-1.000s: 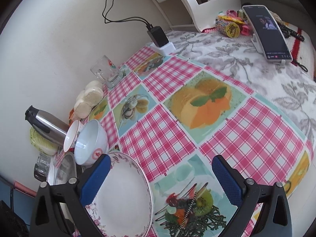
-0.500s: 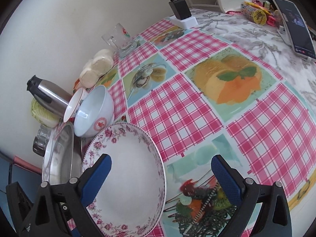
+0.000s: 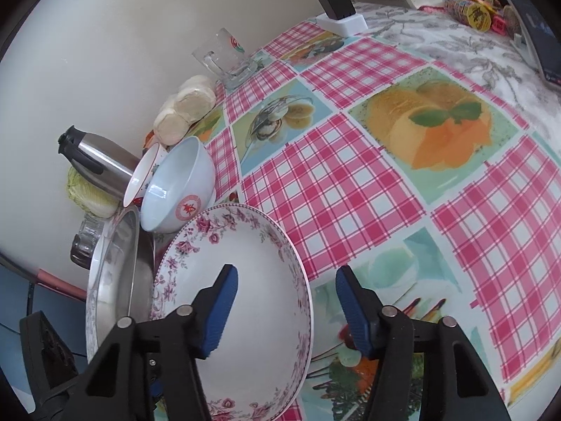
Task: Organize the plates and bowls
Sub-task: 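Close the right gripper on the rose-rimmed plate rim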
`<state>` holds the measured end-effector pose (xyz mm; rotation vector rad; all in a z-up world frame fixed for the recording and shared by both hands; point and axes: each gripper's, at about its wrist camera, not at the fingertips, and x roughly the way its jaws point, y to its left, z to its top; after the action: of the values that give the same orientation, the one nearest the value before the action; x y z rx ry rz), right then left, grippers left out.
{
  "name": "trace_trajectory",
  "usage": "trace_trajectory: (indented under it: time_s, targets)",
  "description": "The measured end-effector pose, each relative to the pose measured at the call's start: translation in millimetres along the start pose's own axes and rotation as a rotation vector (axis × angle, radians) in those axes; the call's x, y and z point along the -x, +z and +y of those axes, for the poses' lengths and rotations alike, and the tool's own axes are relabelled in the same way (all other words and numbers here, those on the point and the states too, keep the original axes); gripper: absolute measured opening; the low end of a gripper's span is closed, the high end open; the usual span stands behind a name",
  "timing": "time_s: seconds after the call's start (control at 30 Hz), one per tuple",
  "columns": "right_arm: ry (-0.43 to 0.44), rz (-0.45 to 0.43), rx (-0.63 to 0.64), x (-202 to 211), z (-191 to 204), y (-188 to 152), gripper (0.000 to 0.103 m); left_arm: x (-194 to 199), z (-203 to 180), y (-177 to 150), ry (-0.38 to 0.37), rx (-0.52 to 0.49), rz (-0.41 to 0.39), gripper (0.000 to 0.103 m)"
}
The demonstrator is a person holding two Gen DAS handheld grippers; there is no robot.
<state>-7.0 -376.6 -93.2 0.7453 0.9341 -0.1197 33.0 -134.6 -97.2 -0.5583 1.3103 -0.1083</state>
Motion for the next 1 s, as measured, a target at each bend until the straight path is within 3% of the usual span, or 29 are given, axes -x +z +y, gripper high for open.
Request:
trace_trajectory:
  time_s: [0.3,0.47,0.53,0.63,1.0]
  targets:
    - [0.013,0.001,-0.036,-5.4,-10.4,0.2,0.015,5.5,17.8,2.0,-0.042,0.058,-0.039,0.033]
    - [0.018,-0.001,-0.041,-2.8,-12.3,-0.3,0.015,10.9,30.1,0.9,-0.031,0.069,-0.049,0.022]
    - [0.017,0.0,-0.043,-2.0,-12.2,-0.2,0.015,10.0,28.7,0.3,-0.004,0.06,-0.052,0.013]
    - [0.022,0.004,-0.06,-0.5,-14.3,0.7,0.015,11.5,33.4,-1.0,-0.021,0.073,-0.048,0.012]
    - [-0.018,-0.027,-0.092,14.5,-34.8,5.7,0.015,3.4,10.7,-12.5,-0.034,-0.027,0.005,0.012]
